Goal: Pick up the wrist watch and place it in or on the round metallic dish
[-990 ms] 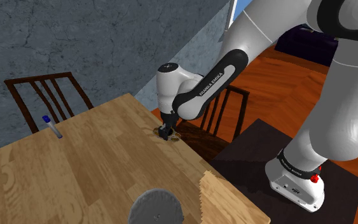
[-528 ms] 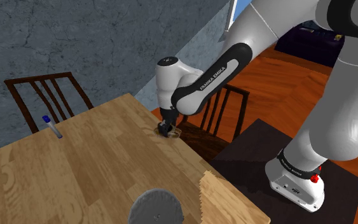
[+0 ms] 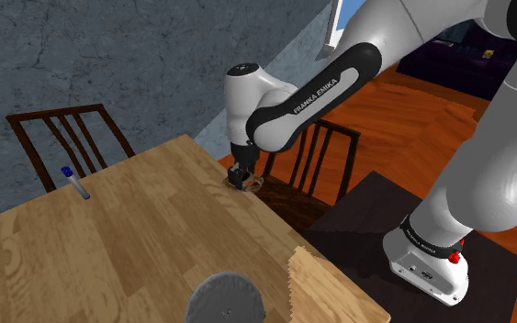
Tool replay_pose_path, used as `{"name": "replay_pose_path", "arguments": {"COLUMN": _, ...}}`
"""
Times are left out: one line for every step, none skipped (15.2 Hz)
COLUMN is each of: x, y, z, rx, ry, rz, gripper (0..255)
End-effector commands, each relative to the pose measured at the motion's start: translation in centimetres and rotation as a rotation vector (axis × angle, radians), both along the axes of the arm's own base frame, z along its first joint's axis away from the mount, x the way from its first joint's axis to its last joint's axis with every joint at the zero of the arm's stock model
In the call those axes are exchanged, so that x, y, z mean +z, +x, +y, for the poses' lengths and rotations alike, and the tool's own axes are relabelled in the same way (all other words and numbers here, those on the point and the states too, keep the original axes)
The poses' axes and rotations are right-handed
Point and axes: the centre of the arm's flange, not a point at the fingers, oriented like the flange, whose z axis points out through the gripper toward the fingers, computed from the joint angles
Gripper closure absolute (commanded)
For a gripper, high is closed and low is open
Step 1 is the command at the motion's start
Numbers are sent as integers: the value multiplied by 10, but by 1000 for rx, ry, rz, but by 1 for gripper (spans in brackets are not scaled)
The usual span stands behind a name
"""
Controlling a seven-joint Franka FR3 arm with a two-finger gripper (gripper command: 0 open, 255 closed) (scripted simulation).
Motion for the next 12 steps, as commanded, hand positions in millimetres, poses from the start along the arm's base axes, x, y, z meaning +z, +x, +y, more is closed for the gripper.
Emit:
{"name": "replay_pose_path", "arguments": {"x": 10, "y": 1, "z": 1, "rx": 0, "ry": 0, "rz": 0, "gripper": 255}}
{"name": "replay_pose_path", "arguments": {"x": 16, "y": 1, "z": 1, "rx": 0, "ry": 0, "rz": 0, "gripper": 255}}
{"name": "replay_pose_path", "arguments": {"x": 21, "y": 1, "z": 1, "rx": 0, "ry": 0, "rz": 0, "gripper": 255}}
{"name": "replay_pose_path", "arguments": {"x": 26, "y": 1, "z": 1, "rx": 0, "ry": 0, "rz": 0, "gripper": 255}}
{"name": "replay_pose_path", "arguments": {"x": 31, "y": 1, "z": 1, "rx": 0, "ry": 0, "rz": 0, "gripper": 255}}
{"name": "replay_pose_path", "arguments": {"x": 37, "y": 1, "z": 1, "rx": 0, "ry": 0, "rz": 0, "gripper": 255}}
{"name": "replay_pose_path", "arguments": {"x": 42, "y": 1, "z": 1, "rx": 0, "ry": 0, "rz": 0, "gripper": 255}}
{"name": "replay_pose_path", "arguments": {"x": 47, "y": 1, "z": 1, "rx": 0, "ry": 0, "rz": 0, "gripper": 255}}
{"name": "replay_pose_path", "arguments": {"x": 53, "y": 1, "z": 1, "rx": 0, "ry": 0, "rz": 0, "gripper": 255}}
{"name": "replay_pose_path", "arguments": {"x": 56, "y": 1, "z": 1, "rx": 0, "ry": 0, "rz": 0, "gripper": 255}}
{"name": "replay_pose_path", "arguments": {"x": 57, "y": -8, "z": 10, "rx": 0, "ry": 0, "rz": 0, "gripper": 255}}
{"name": "replay_pose_path", "arguments": {"x": 58, "y": -18, "z": 19, "rx": 0, "ry": 0, "rz": 0, "gripper": 255}}
